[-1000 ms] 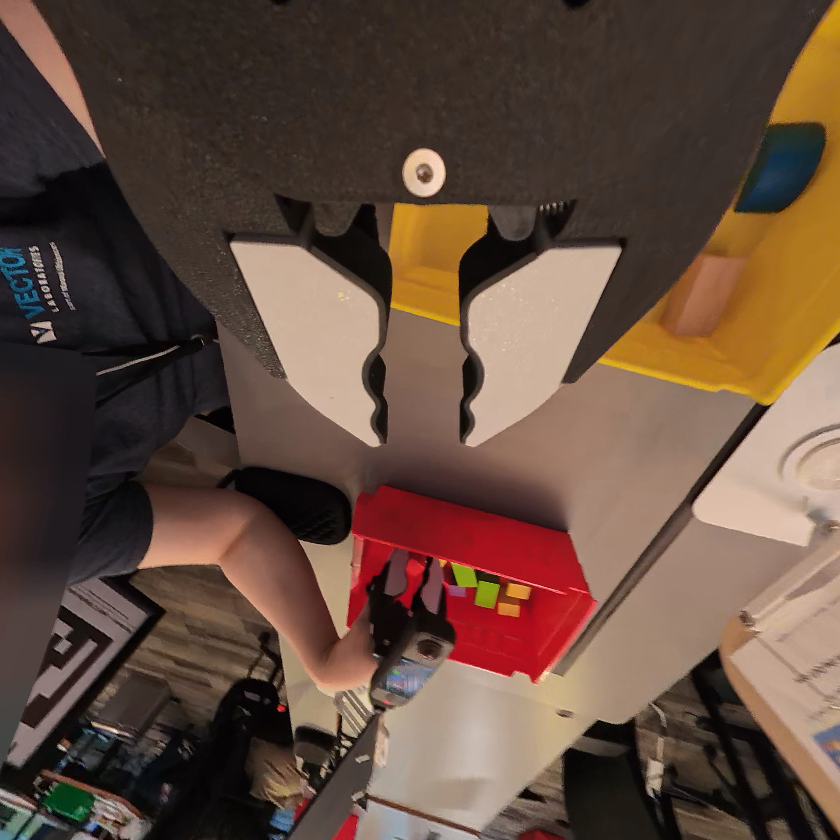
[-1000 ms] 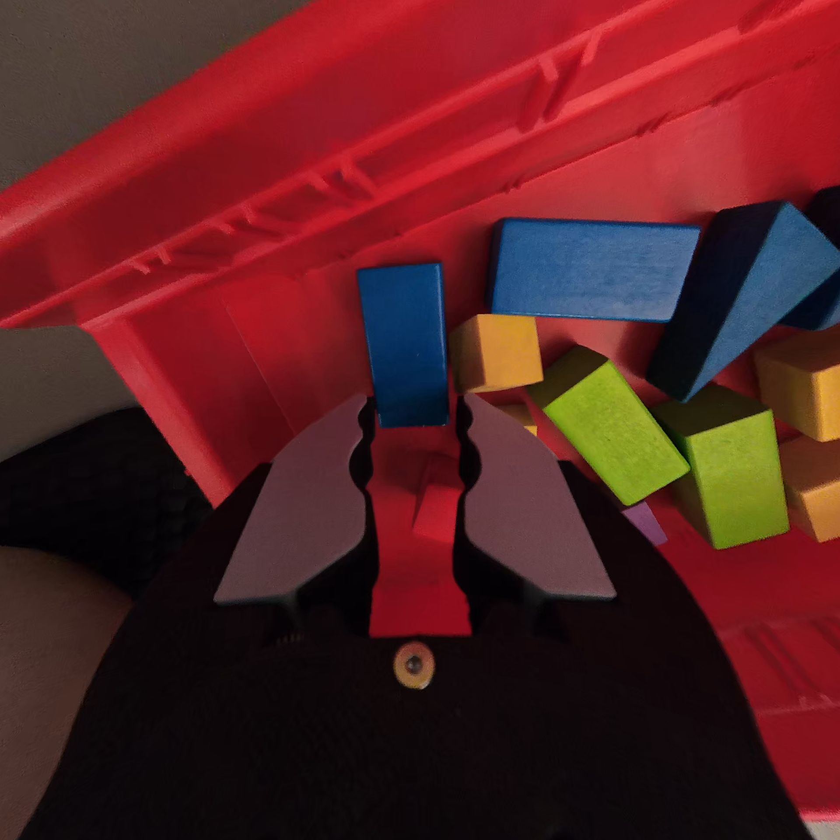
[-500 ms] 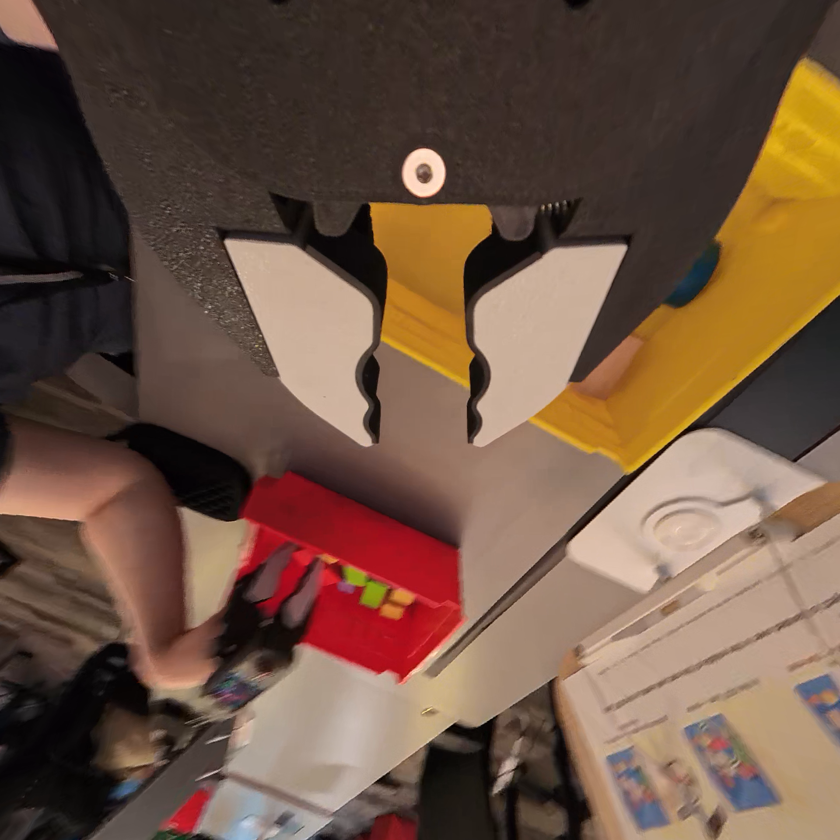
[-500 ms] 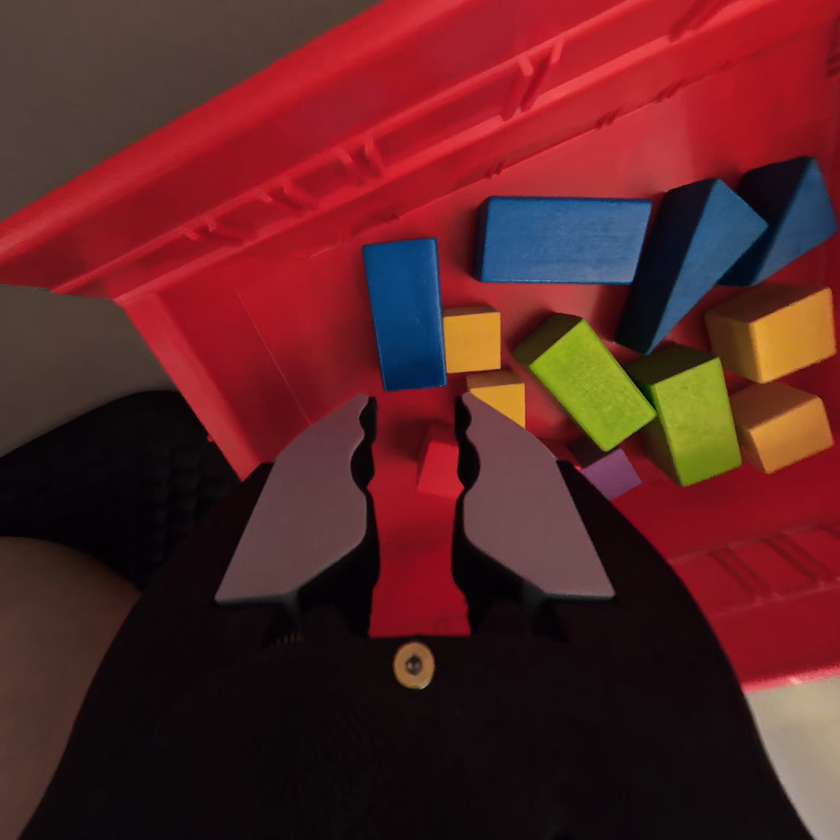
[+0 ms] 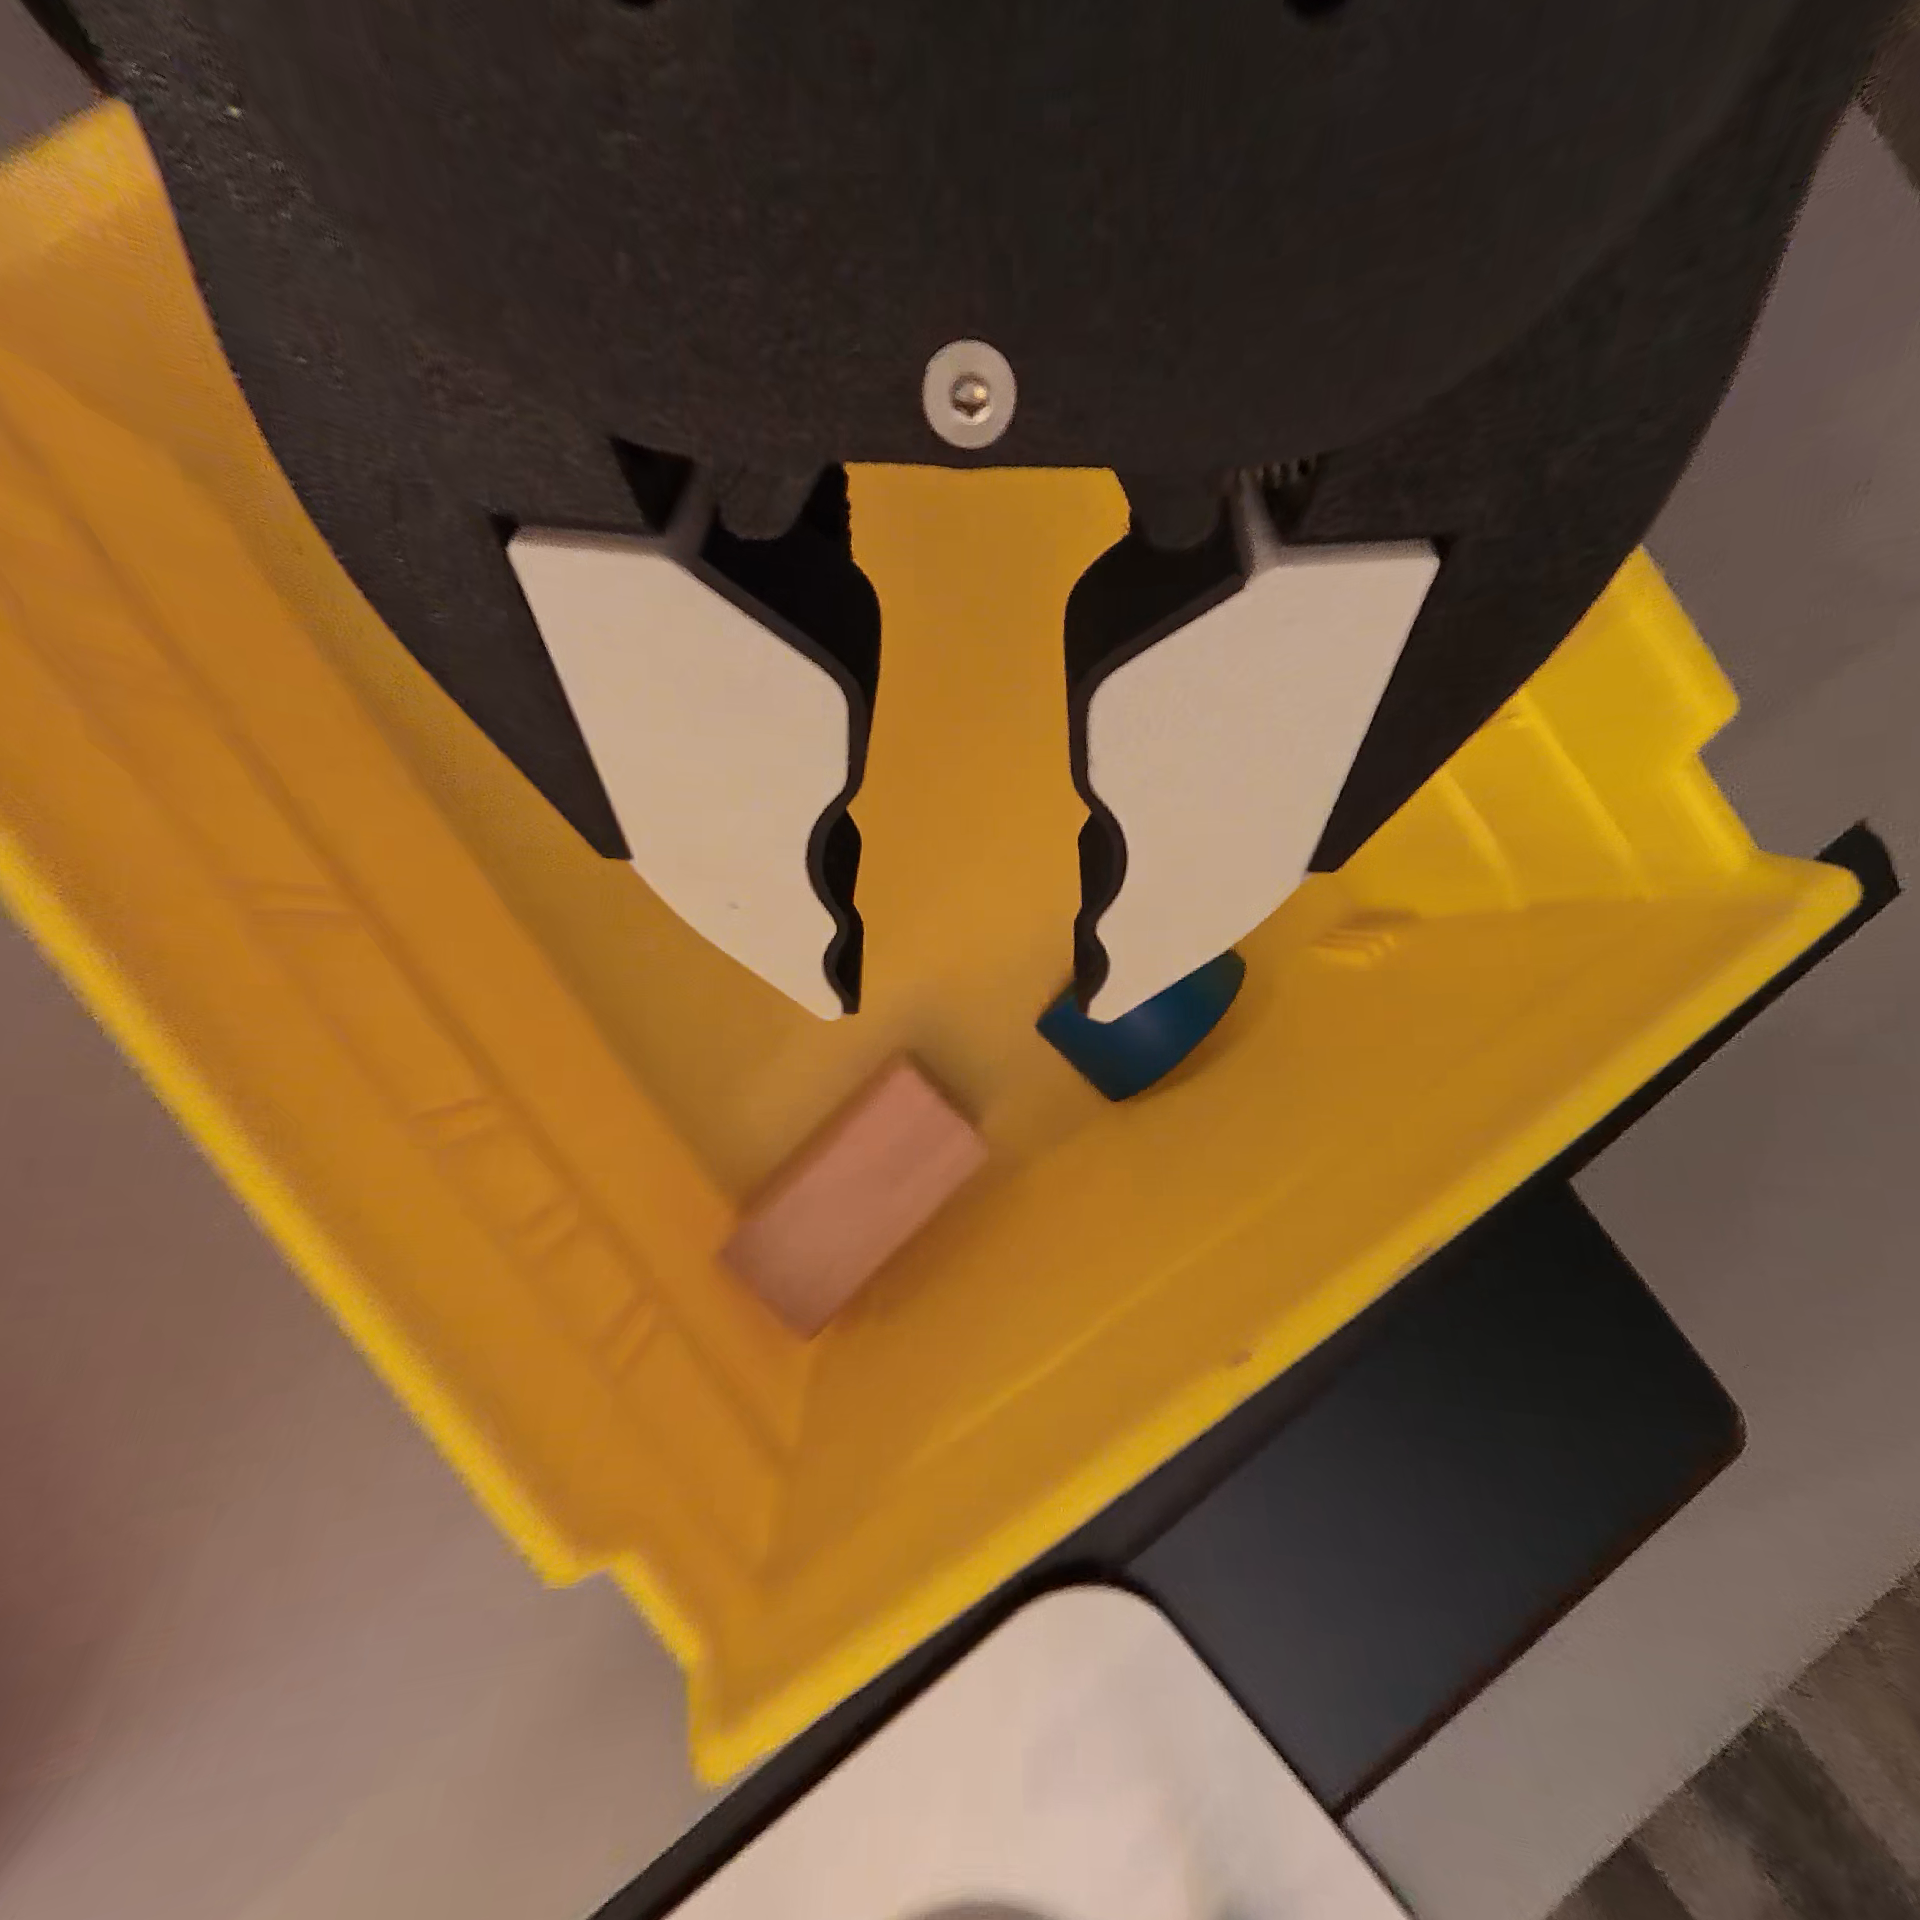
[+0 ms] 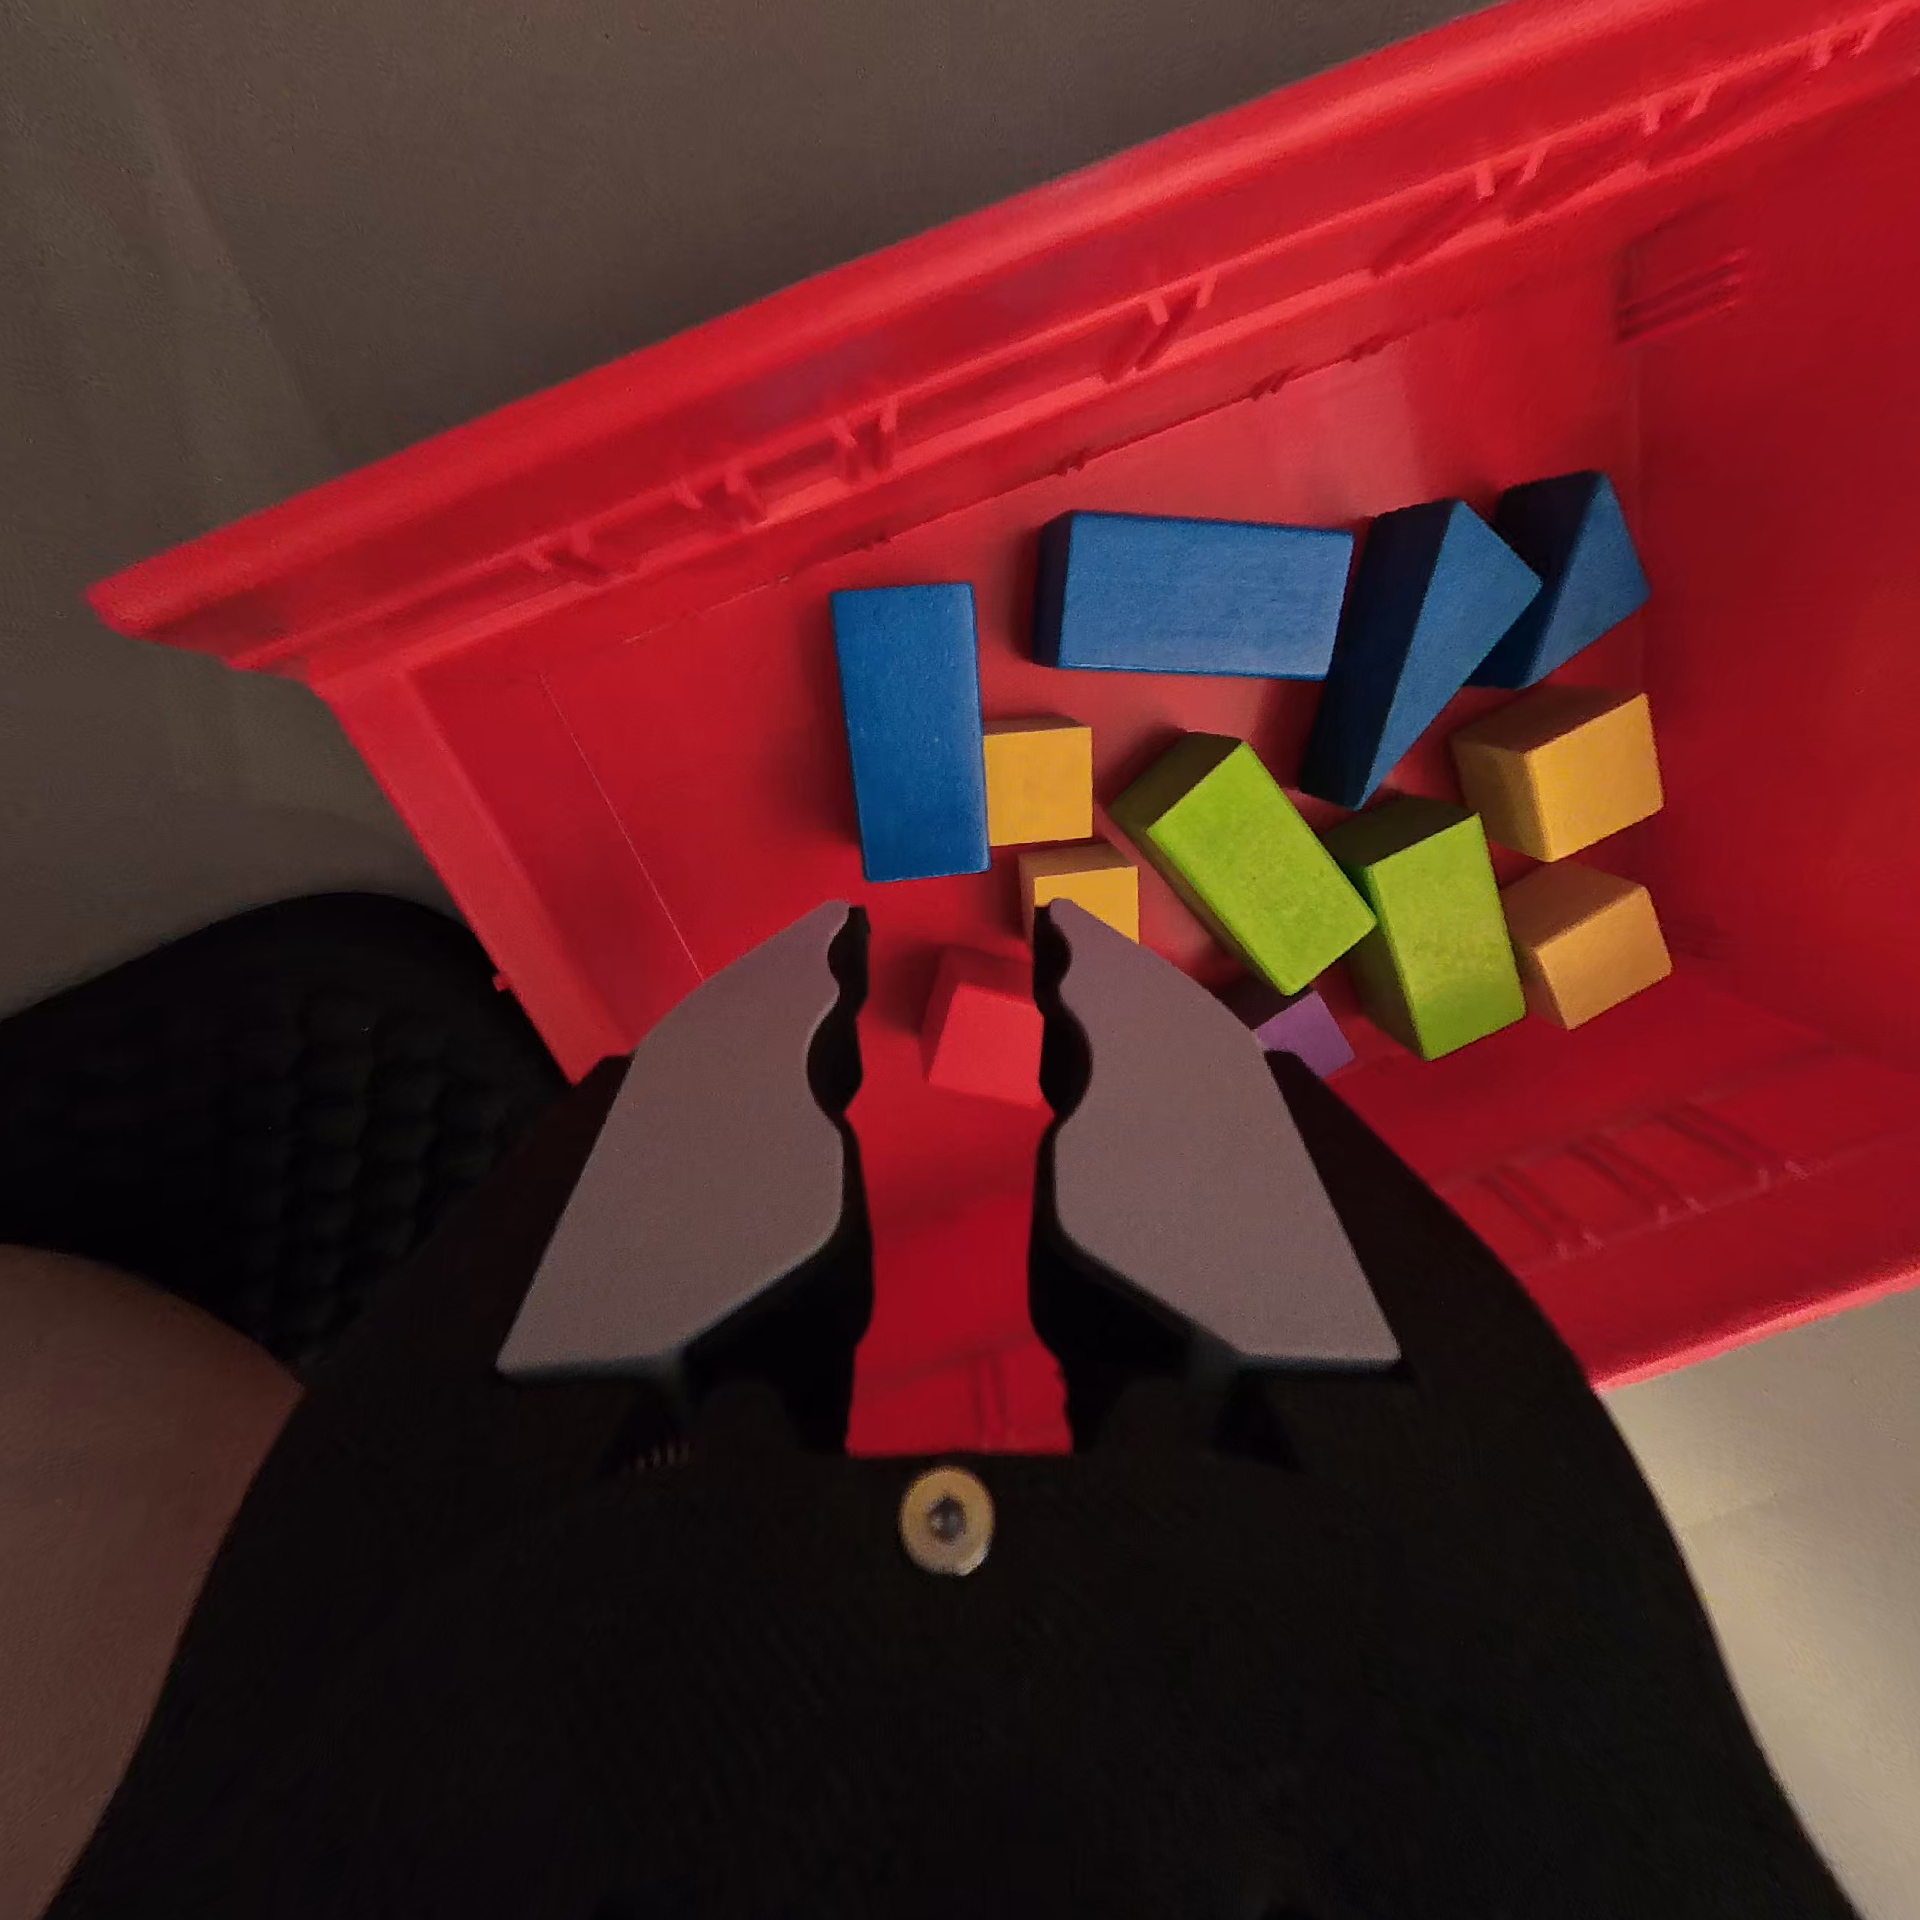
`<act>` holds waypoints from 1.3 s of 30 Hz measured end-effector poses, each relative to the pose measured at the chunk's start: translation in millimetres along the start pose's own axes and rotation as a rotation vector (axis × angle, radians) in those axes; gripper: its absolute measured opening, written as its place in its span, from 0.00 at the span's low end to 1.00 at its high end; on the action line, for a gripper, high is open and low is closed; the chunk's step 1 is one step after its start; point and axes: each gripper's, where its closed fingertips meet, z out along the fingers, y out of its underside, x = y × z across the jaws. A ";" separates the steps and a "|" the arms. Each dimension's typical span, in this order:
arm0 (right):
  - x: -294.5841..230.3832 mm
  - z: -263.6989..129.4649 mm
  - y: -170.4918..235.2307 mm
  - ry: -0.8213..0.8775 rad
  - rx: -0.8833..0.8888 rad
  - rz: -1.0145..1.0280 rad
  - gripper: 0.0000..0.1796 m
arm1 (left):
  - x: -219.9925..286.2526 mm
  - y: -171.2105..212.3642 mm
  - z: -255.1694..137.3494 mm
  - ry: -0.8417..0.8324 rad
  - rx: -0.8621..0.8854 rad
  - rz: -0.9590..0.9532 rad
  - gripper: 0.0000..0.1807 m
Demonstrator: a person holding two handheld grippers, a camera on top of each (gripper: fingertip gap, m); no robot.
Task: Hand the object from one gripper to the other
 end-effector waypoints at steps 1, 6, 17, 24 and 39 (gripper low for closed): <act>0.5 0.9 1.1 -0.001 -0.005 0.003 0.18 | -2.3 3.7 6.0 -0.003 -0.012 0.004 0.21; 0.7 3.5 1.5 -0.005 -0.017 0.001 0.17 | -7.1 11.9 28.8 0.040 -0.016 -0.080 0.21; -4.1 9.8 0.1 -0.028 -0.052 -0.018 0.15 | -25.1 21.0 44.3 -0.066 -0.058 -0.096 0.19; -4.7 12.2 2.2 -0.039 -0.066 -0.013 0.14 | -5.8 31.5 41.7 0.046 -0.134 -0.068 0.15; -13.0 17.6 3.3 -0.099 -0.108 0.002 0.09 | -33.4 22.6 46.8 -0.086 -0.051 -0.162 0.29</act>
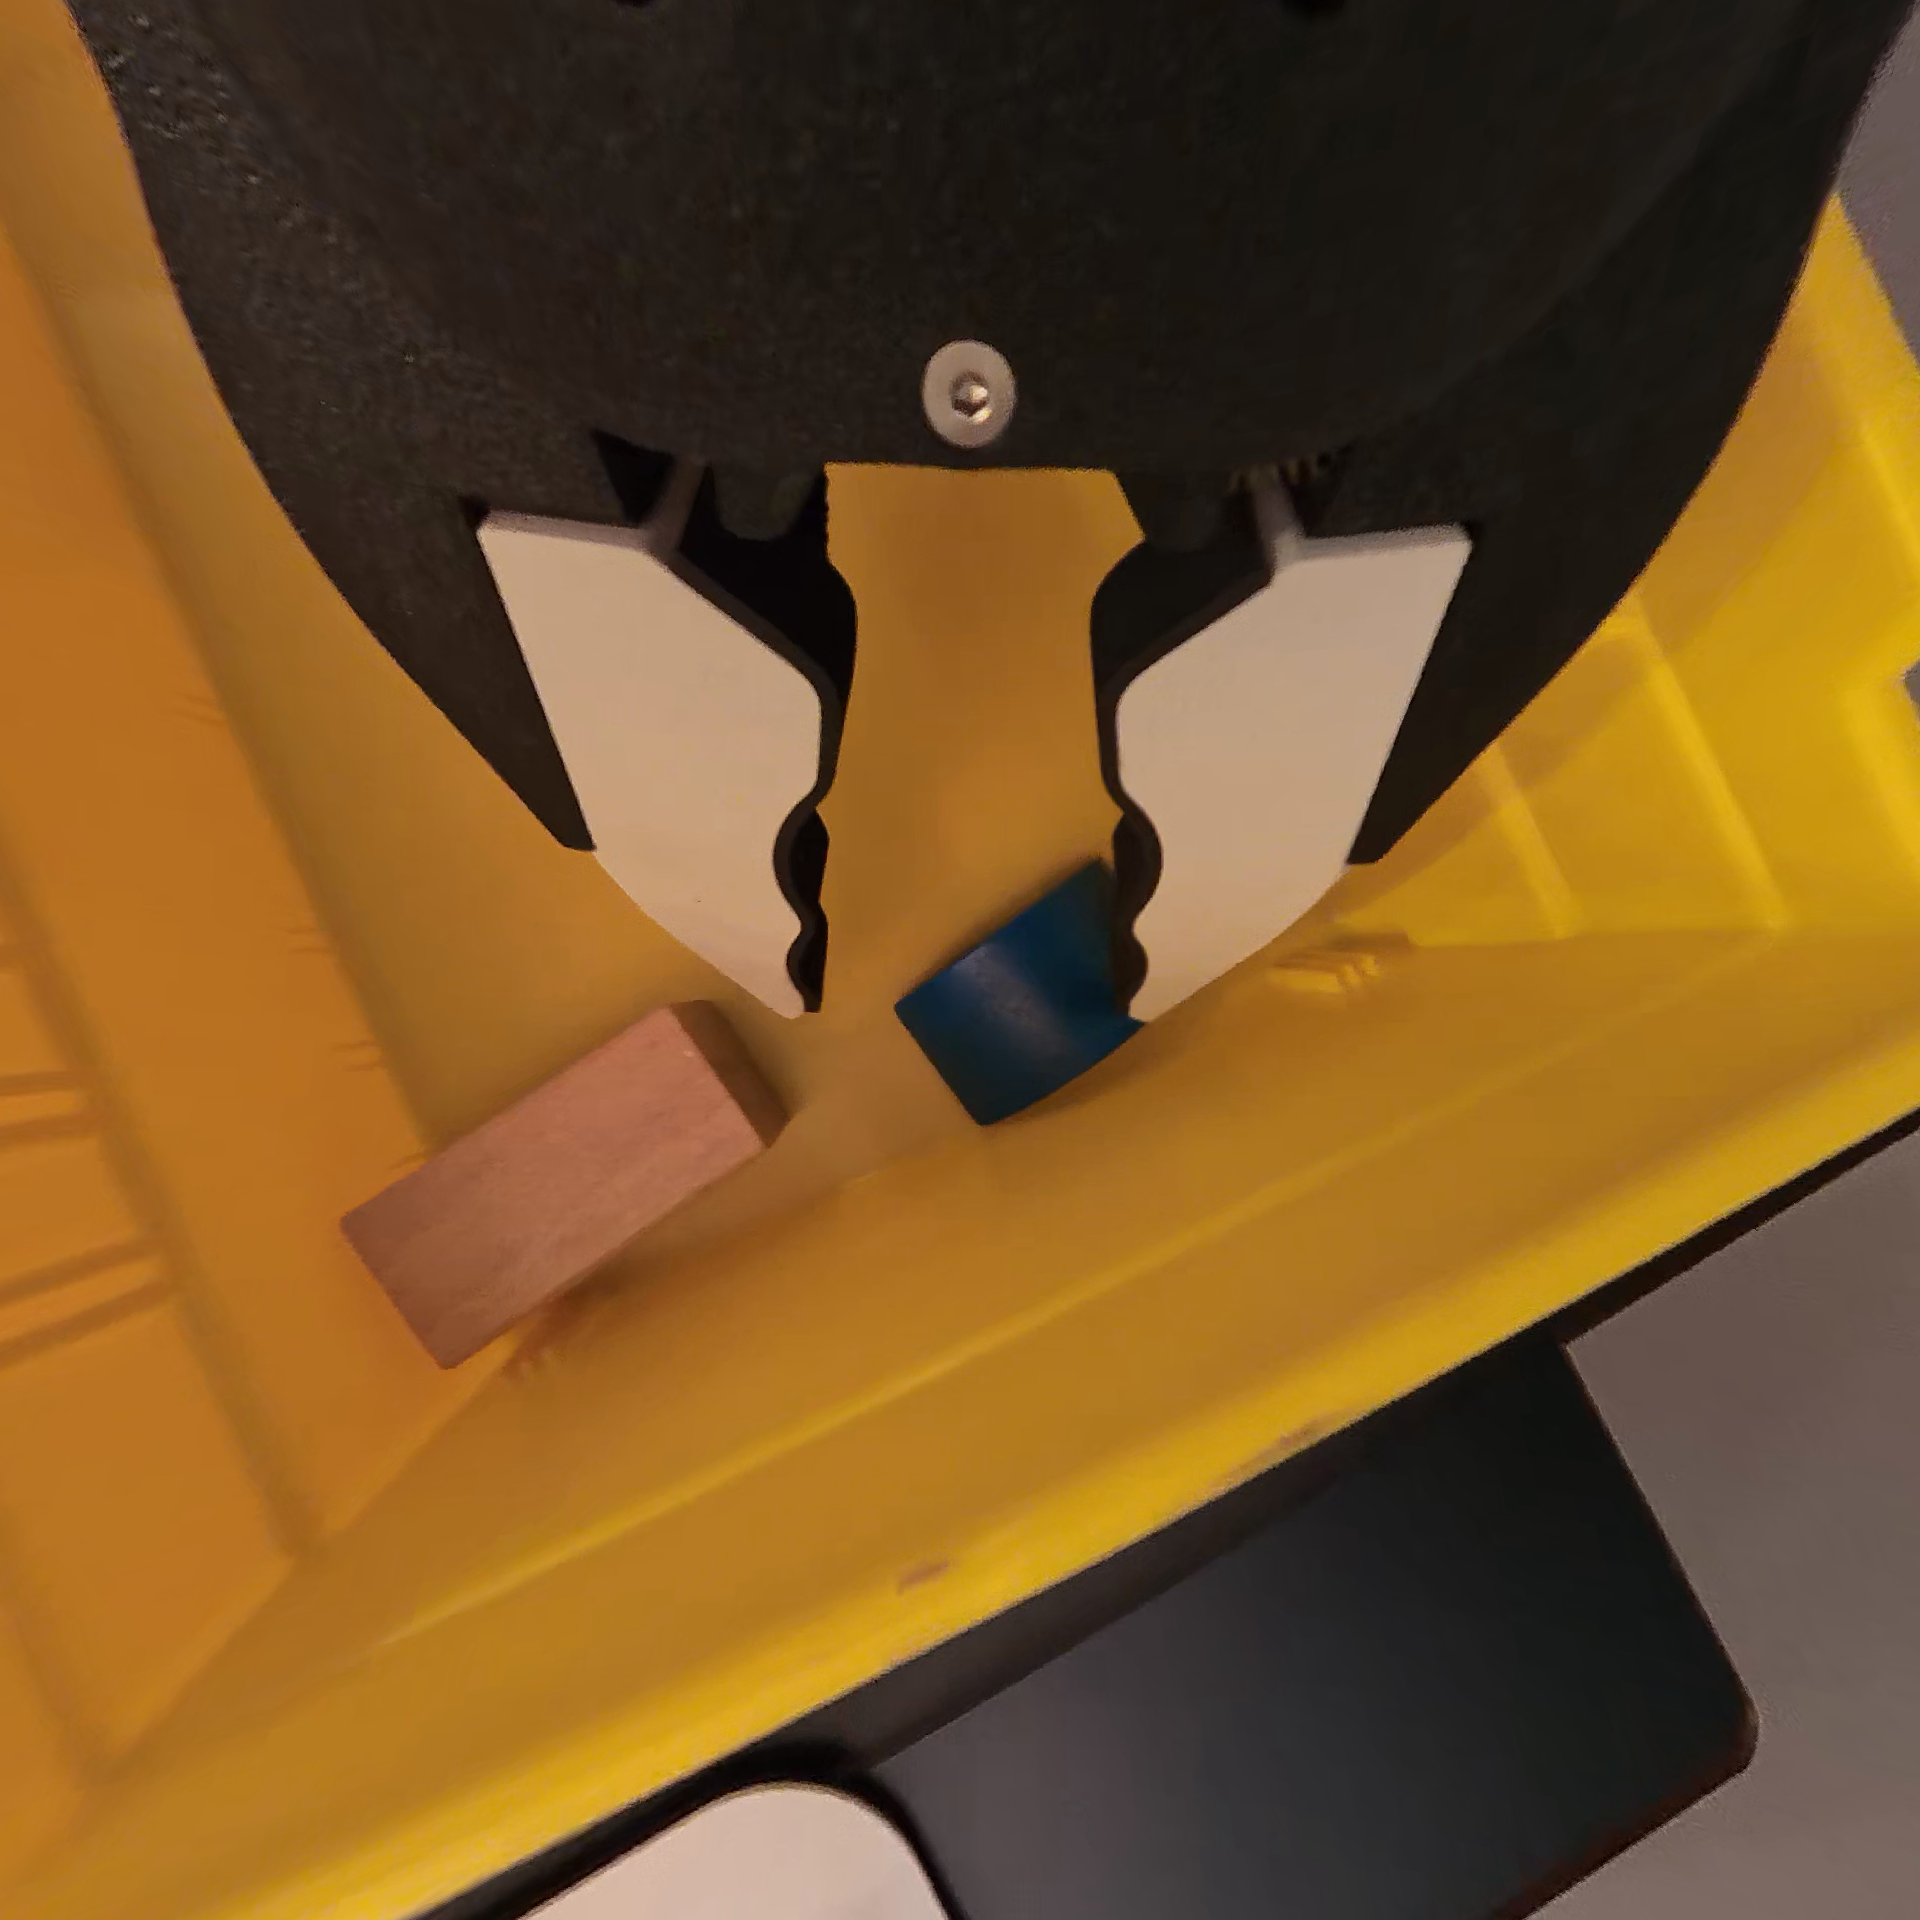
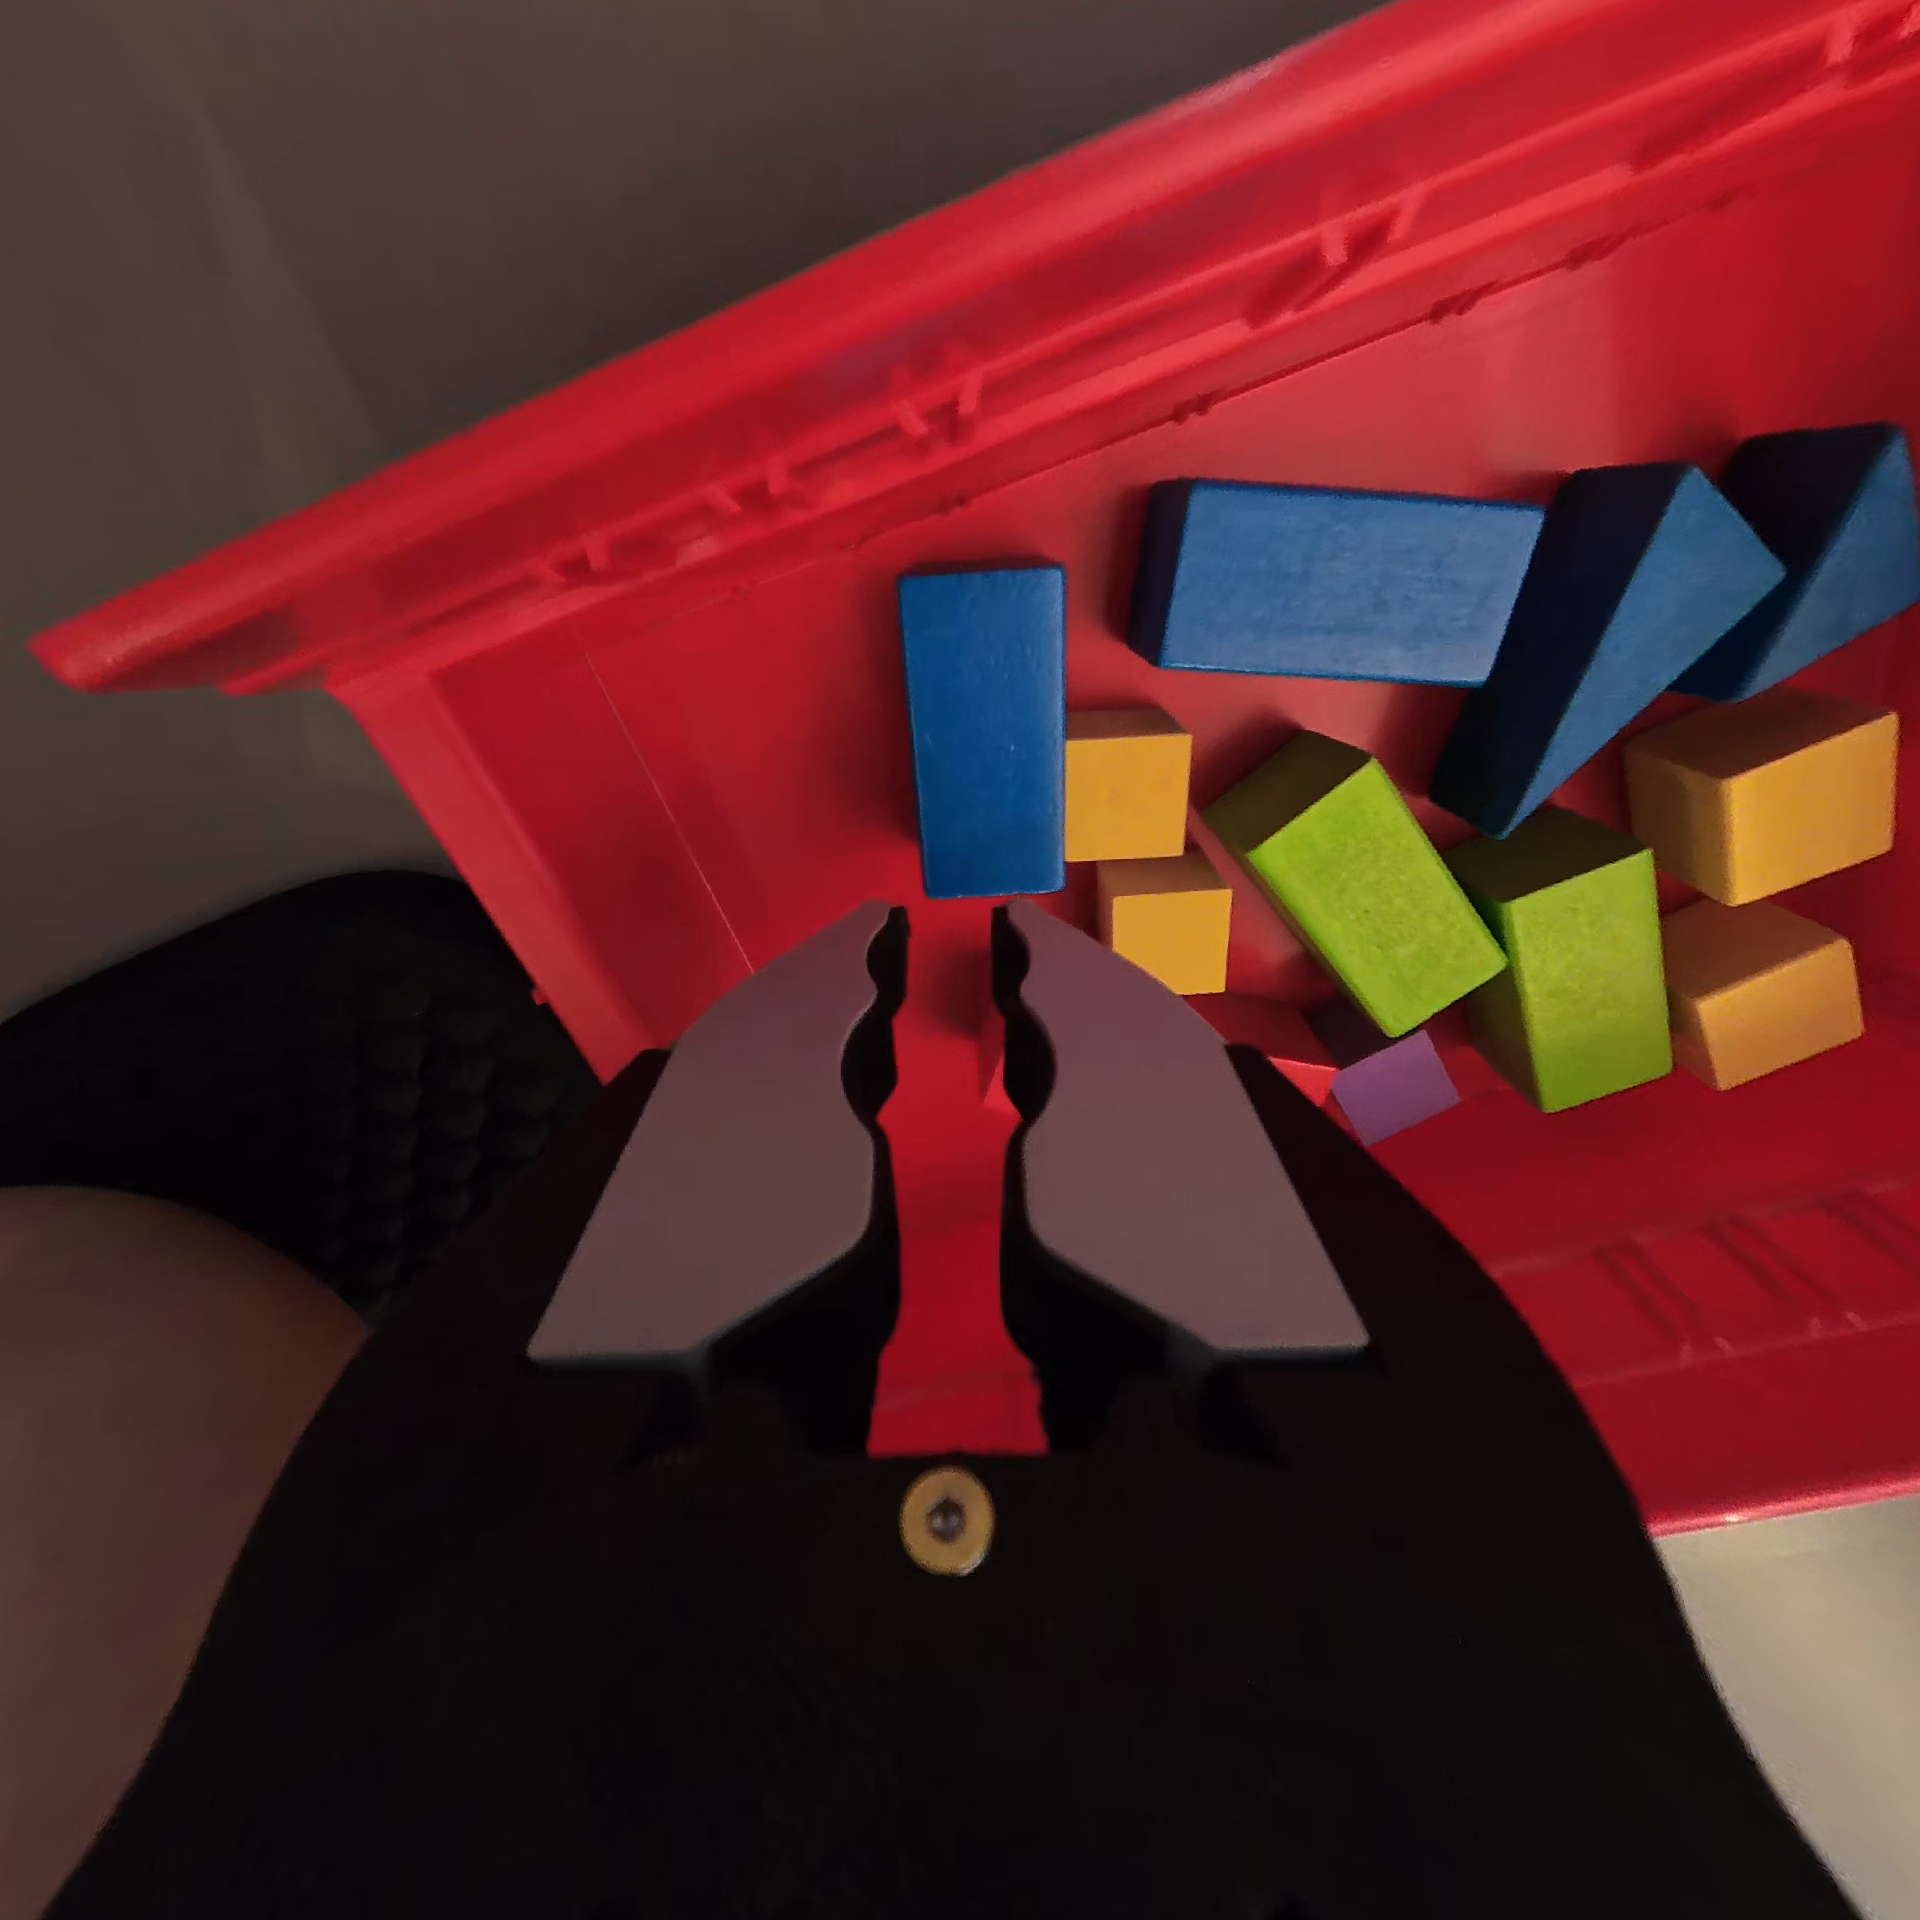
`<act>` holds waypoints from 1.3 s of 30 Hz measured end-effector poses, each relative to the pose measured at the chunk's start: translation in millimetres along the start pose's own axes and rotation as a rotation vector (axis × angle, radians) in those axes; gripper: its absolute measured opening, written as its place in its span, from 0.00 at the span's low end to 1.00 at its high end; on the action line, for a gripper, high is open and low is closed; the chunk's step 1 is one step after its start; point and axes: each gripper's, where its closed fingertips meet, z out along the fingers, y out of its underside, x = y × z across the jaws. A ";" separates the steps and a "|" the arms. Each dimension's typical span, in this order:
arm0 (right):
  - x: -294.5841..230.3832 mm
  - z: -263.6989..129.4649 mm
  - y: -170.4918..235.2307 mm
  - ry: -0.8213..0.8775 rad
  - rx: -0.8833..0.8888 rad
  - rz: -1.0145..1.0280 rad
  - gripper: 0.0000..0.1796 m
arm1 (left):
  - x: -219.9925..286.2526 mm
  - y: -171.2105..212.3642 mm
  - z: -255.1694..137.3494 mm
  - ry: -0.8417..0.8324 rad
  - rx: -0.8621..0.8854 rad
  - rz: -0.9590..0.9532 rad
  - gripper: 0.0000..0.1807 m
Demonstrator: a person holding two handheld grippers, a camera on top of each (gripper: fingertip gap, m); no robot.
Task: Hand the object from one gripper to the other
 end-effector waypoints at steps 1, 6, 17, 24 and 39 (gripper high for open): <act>-0.5 -0.1 -1.3 -0.004 0.008 0.002 0.09 | -0.7 0.8 0.7 -0.011 -0.007 0.010 0.29; 1.7 -1.7 -4.4 0.021 0.019 -0.007 0.10 | -0.8 1.5 2.8 -0.051 -0.023 0.051 0.30; -0.7 1.4 -3.0 0.008 -0.003 -0.011 0.10 | 12.6 10.8 -2.5 -0.053 -0.103 0.167 0.27; -0.3 4.5 -1.6 -0.002 -0.016 -0.007 0.10 | 23.0 3.5 -5.0 0.064 -0.028 0.167 0.30; -3.3 6.1 -1.9 -0.017 -0.027 -0.013 0.09 | 48.1 29.5 -3.5 0.198 -0.160 0.255 0.26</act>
